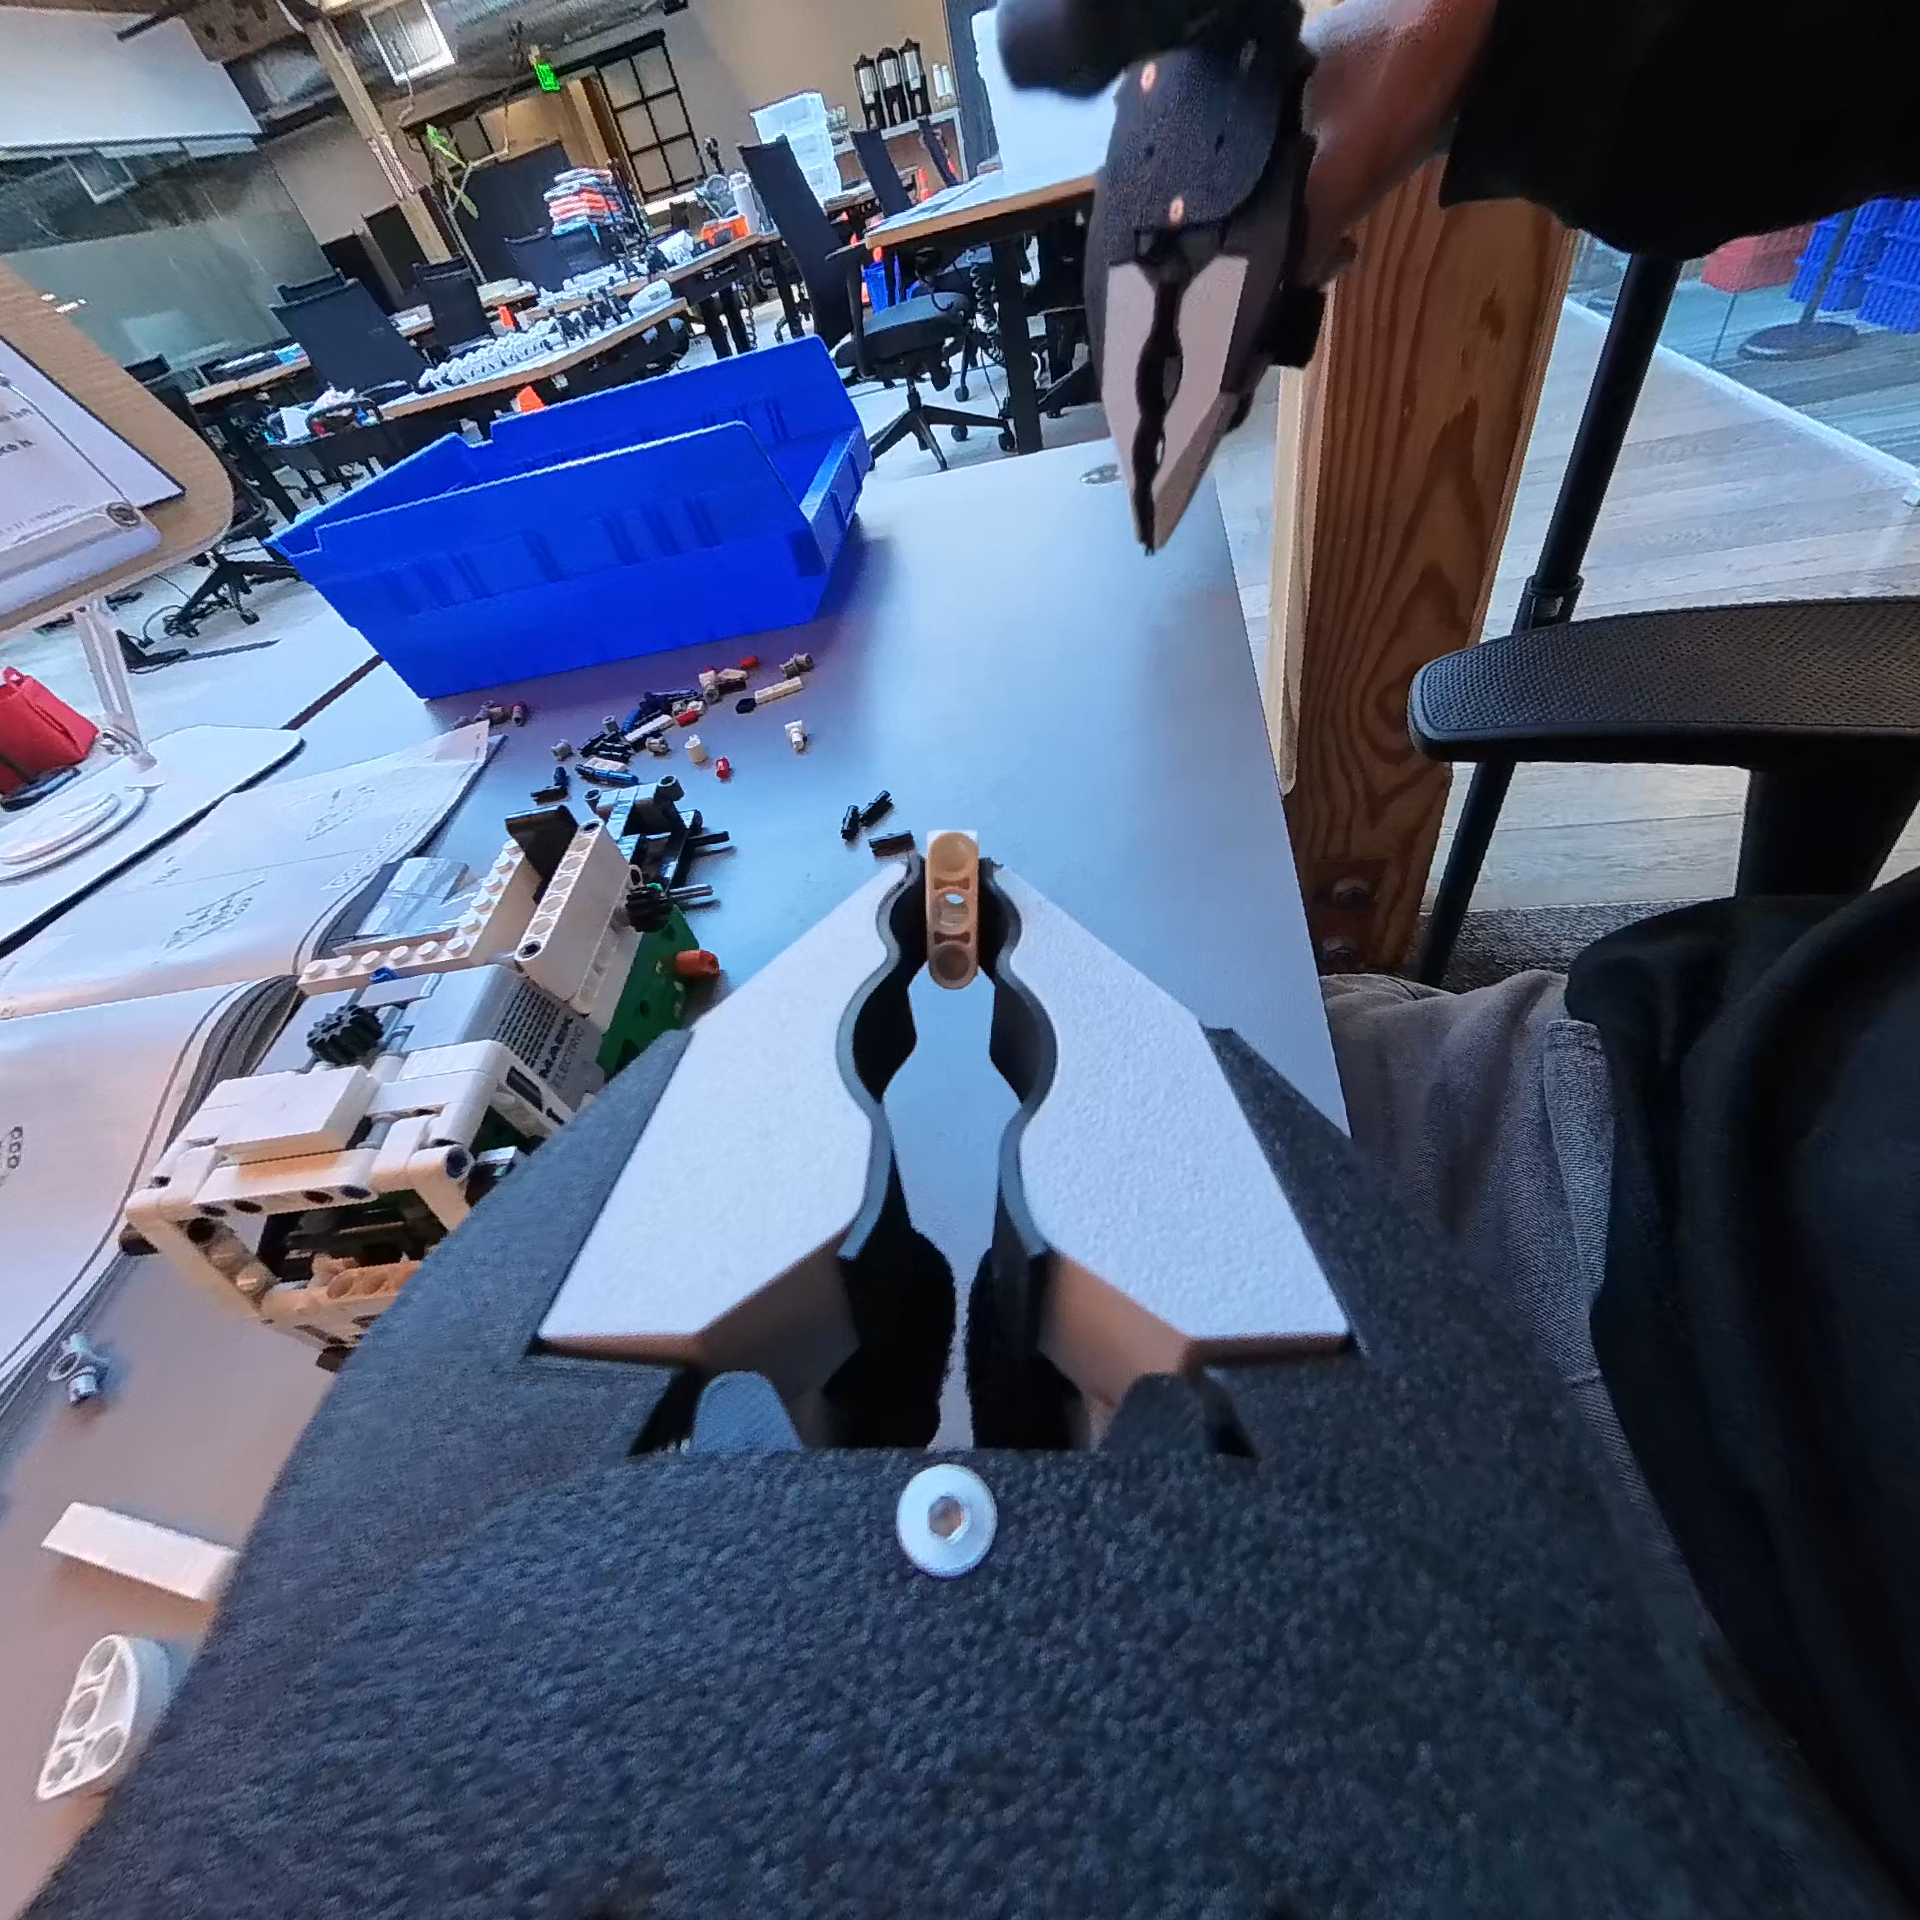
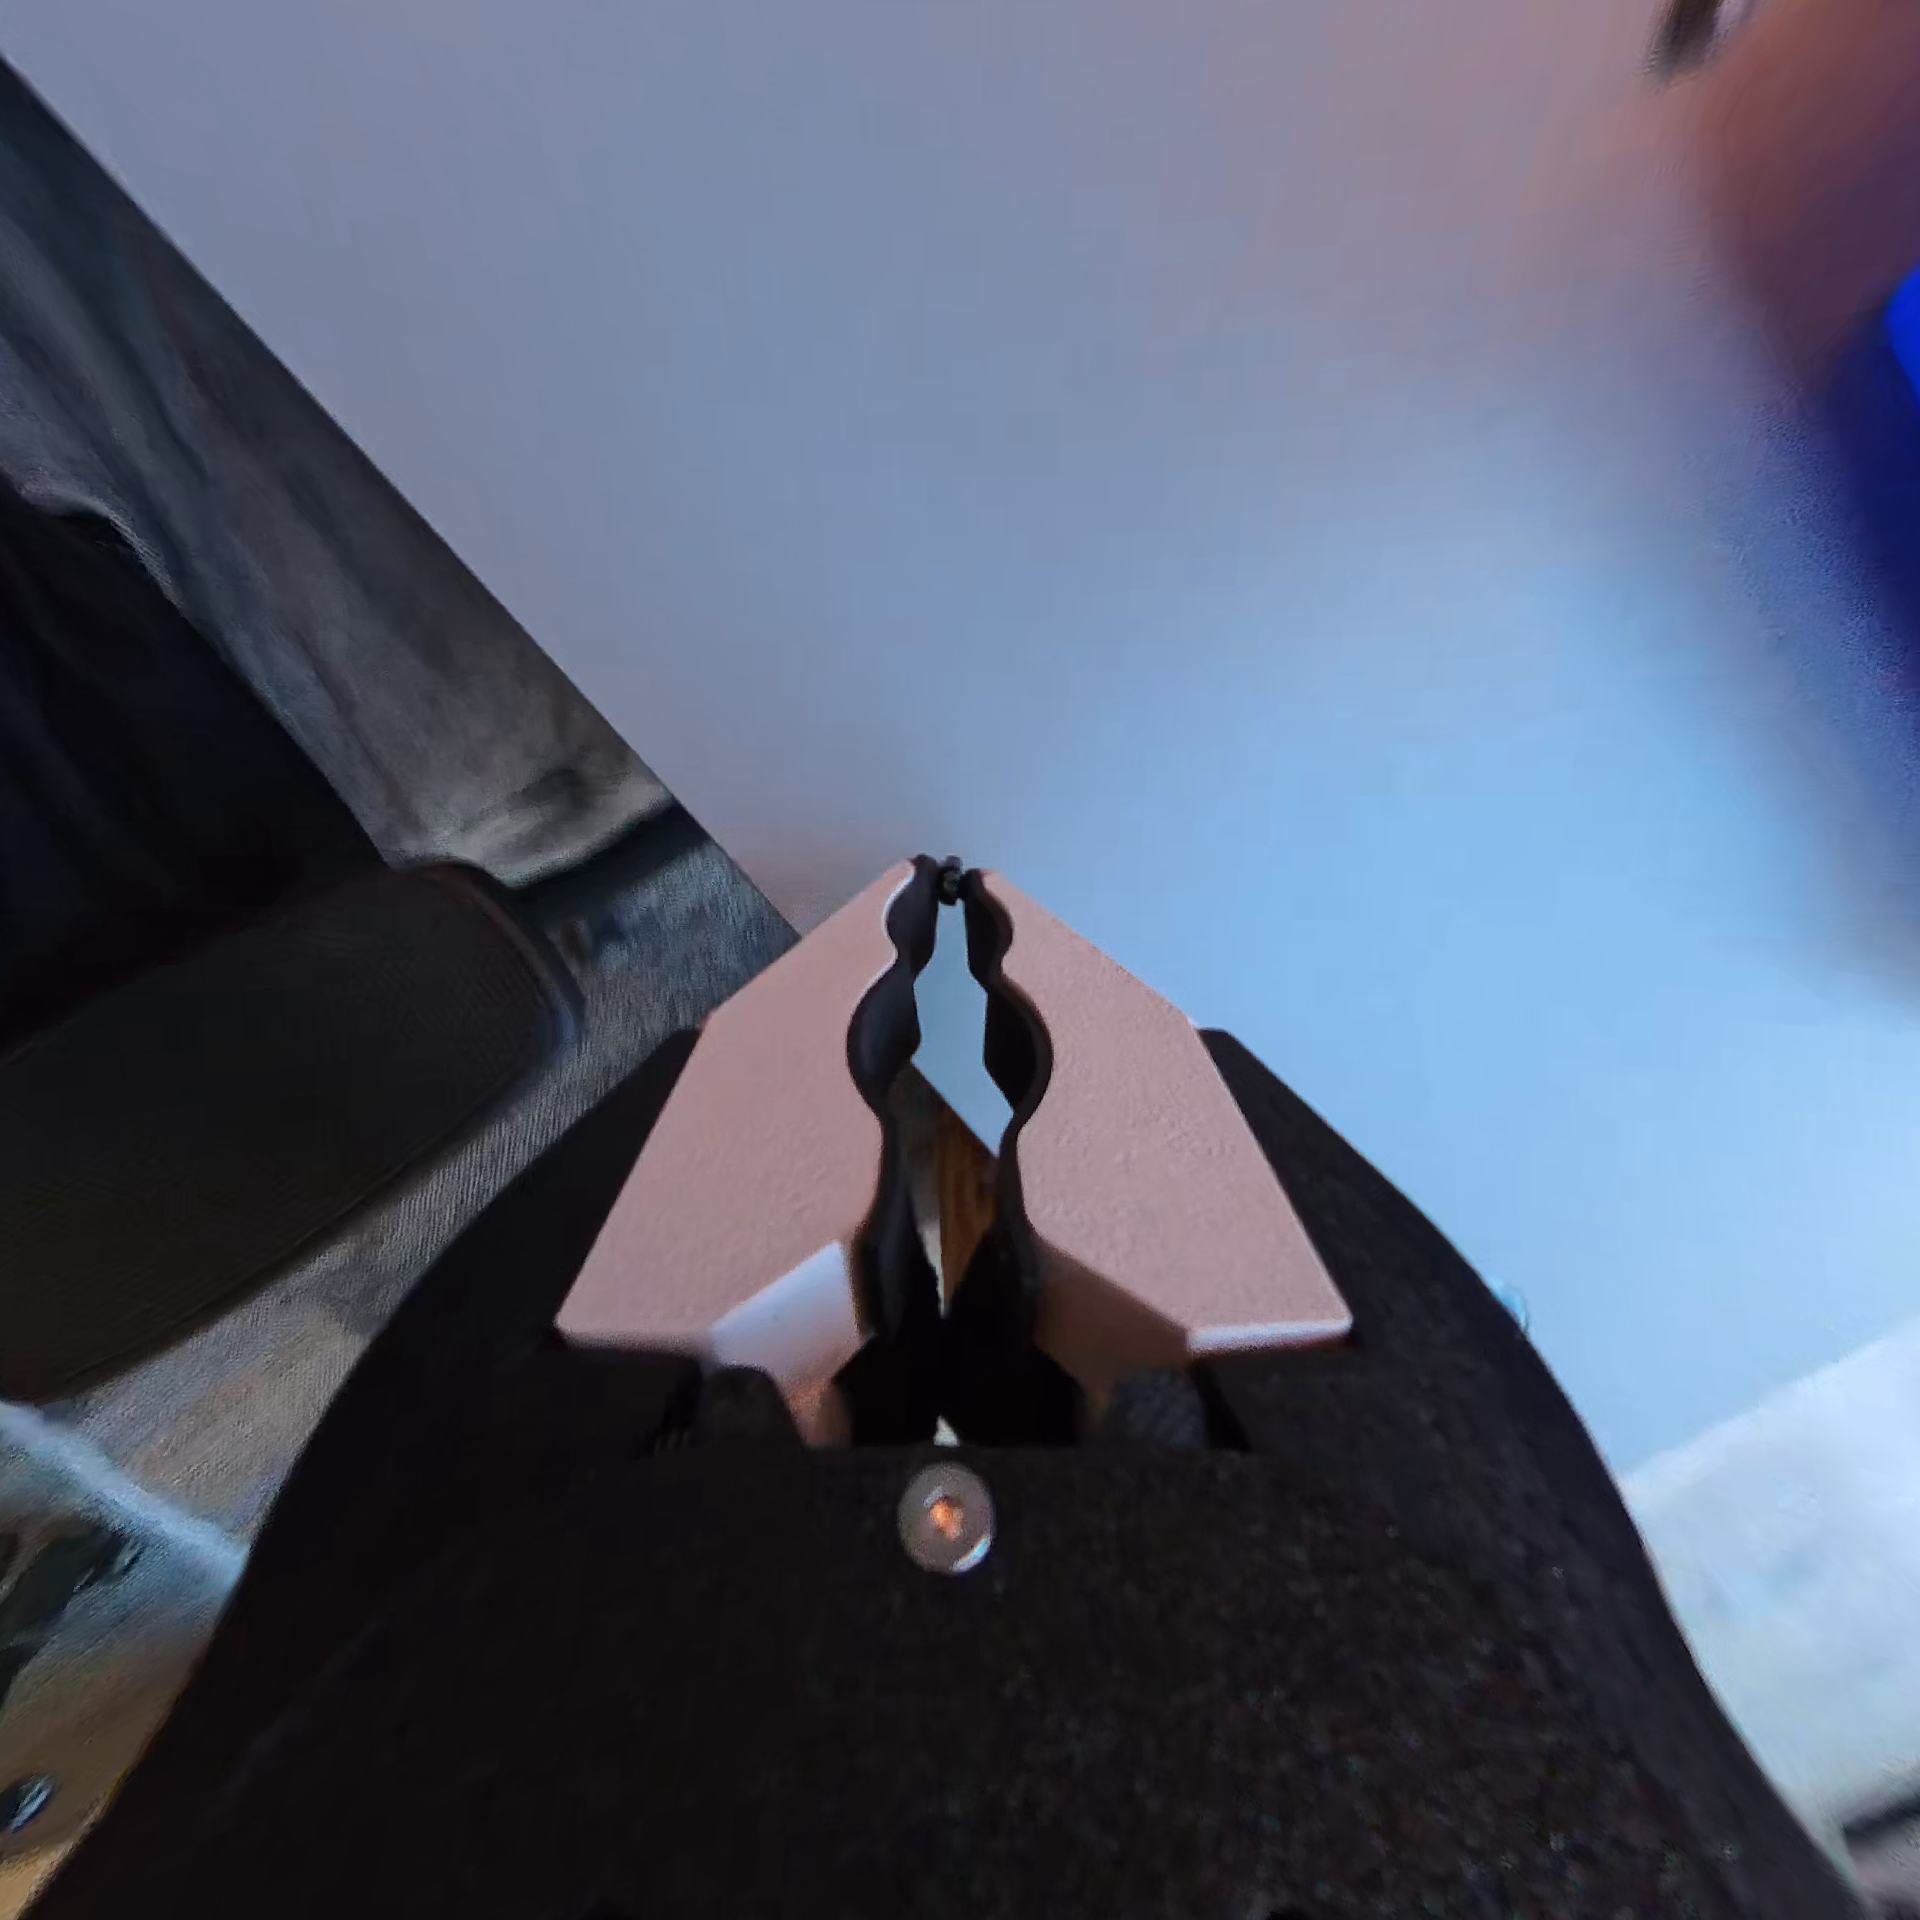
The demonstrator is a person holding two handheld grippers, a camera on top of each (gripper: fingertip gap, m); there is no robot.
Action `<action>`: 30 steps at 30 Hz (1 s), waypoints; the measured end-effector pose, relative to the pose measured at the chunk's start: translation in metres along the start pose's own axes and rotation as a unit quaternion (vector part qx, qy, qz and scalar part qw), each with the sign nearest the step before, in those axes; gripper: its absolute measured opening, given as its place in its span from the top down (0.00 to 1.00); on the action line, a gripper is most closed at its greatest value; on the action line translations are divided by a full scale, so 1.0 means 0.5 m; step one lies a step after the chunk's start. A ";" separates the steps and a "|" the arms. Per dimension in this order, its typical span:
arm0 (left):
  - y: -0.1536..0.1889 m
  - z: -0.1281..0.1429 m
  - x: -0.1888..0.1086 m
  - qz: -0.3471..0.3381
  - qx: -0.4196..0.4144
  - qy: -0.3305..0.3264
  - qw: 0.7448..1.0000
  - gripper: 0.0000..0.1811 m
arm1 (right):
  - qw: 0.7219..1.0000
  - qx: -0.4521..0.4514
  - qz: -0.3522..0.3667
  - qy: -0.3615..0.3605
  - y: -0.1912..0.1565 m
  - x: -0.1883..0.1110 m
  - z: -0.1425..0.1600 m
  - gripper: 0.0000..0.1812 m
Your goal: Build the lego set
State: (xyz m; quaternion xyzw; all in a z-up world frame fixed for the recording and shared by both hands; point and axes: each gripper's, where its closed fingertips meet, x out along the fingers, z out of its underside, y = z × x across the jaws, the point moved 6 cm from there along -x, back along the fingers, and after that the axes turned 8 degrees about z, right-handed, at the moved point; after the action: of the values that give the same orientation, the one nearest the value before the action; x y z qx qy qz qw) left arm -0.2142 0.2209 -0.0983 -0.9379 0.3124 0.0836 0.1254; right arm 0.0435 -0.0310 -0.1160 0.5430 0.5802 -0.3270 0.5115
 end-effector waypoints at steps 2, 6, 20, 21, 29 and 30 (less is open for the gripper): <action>0.000 -0.005 -0.004 -0.003 -0.002 0.012 1.000 0.97 | 0.992 -0.018 -0.014 0.125 -0.025 -0.041 -0.074 0.98; -0.017 -0.034 -0.033 0.015 -0.076 0.102 0.992 0.97 | 0.907 -0.029 -0.105 0.407 -0.140 -0.114 -0.287 0.98; -0.014 -0.001 -0.014 -0.050 0.032 0.008 0.998 0.97 | 0.874 -0.224 -0.092 0.421 -0.241 -0.052 -0.499 0.98; -0.013 0.001 -0.010 -0.052 0.038 0.000 0.998 0.97 | 0.877 -0.232 -0.089 0.412 -0.243 -0.044 -0.497 0.98; -0.011 0.009 -0.003 -0.063 0.058 -0.025 0.996 0.97 | 0.879 -0.239 -0.116 0.395 -0.250 -0.020 -0.491 0.98; -0.010 0.011 -0.001 -0.065 0.063 -0.031 0.995 0.97 | 0.881 -0.242 -0.111 0.391 -0.250 -0.018 -0.491 0.98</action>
State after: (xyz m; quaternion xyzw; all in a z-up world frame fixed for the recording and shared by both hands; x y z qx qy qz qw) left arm -0.2121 0.2266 -0.1025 -0.9434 0.2513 0.0845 0.1991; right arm -0.1365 0.1714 -0.0650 0.4178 0.8507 0.0079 0.3189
